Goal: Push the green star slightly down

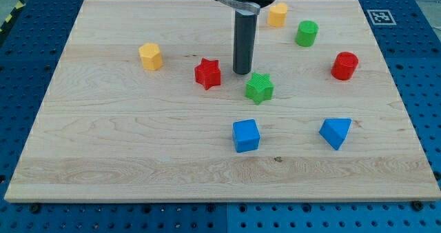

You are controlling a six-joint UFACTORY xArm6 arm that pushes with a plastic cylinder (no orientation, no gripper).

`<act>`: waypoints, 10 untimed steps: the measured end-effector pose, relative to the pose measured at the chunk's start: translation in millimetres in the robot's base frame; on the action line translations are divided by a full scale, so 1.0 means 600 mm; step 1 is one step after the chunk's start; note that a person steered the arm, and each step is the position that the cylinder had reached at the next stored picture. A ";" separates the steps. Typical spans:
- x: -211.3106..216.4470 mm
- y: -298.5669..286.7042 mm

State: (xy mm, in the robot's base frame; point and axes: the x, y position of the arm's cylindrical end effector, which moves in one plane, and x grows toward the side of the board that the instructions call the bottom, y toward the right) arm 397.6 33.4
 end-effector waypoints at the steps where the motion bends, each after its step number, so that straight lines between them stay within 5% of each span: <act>1: 0.000 0.010; 6: 0.052 0.090; 10: 0.033 -0.081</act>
